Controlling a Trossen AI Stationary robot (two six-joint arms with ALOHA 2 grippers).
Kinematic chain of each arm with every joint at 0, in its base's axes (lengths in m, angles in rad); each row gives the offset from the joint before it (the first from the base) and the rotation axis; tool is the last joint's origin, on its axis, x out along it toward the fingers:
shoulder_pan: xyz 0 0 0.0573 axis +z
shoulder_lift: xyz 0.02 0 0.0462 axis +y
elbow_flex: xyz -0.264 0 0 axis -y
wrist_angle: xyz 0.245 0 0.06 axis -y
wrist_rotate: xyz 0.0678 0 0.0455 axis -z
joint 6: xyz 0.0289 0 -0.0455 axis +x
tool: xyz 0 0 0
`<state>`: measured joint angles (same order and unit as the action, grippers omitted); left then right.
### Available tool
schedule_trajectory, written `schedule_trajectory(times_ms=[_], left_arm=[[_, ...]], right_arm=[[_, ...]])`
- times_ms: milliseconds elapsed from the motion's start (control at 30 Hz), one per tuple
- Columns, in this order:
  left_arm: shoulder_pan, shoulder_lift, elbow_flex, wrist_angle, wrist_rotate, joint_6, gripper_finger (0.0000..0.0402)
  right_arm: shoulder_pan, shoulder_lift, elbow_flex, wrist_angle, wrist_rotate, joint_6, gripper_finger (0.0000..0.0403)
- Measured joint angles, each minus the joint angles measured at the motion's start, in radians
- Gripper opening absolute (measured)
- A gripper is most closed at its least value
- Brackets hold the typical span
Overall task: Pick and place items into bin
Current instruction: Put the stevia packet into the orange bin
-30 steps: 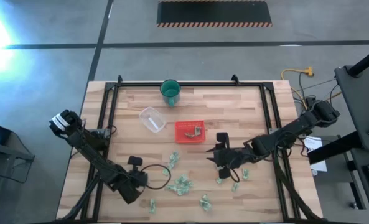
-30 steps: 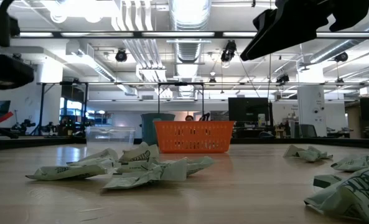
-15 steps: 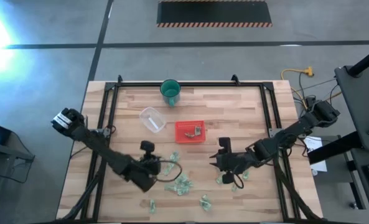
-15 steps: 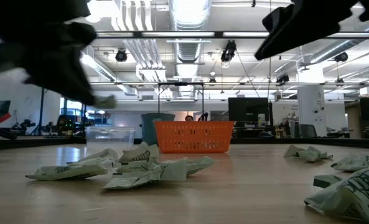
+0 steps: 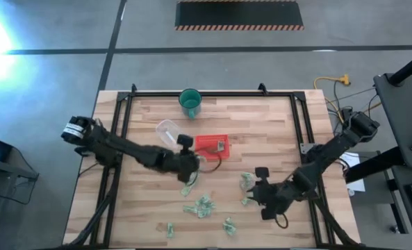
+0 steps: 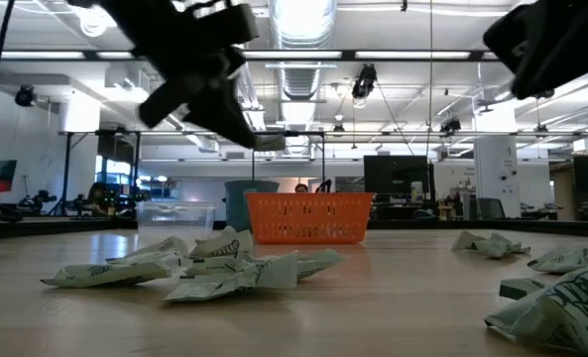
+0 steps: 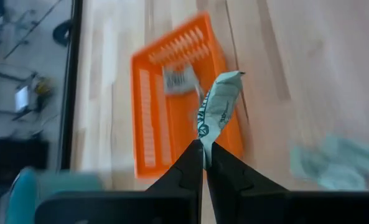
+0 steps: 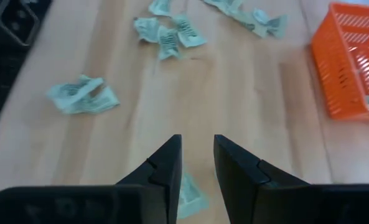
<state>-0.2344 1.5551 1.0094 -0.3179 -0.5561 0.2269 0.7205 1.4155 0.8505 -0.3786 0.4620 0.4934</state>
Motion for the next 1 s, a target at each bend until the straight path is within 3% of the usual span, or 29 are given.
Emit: schedule_trajectory(times_ms=[133, 367, 500, 733, 1000], left_arm=[[0.096, 0.0, 0.0, 0.102, 0.103, 0.078, 0.0], [0.225, 0.035, 0.003, 0.128, 0.233, 0.095, 0.0], [0.24, 0.073, 0.008, 0.133, 0.238, 0.108, 0.0015], [0.241, 0.121, 0.033, 0.156, 0.215, 0.122, 0.0083], [0.206, 0.013, 0.033, 0.115, 0.19, 0.12, 0.0118]], right_arm=[[0.037, 0.009, 0.0, 0.0, 0.009, 0.042, 0.0081], [0.059, 0.046, 0.0, -0.004, 0.01, 0.091, 0.0082], [0.061, 0.072, 0.0, -0.011, 0.009, 0.106, 0.0077], [0.061, 0.112, -0.001, -0.019, 0.01, 0.143, 0.0074], [0.044, 0.213, -0.001, -0.046, 0.035, 0.139, 0.009]])
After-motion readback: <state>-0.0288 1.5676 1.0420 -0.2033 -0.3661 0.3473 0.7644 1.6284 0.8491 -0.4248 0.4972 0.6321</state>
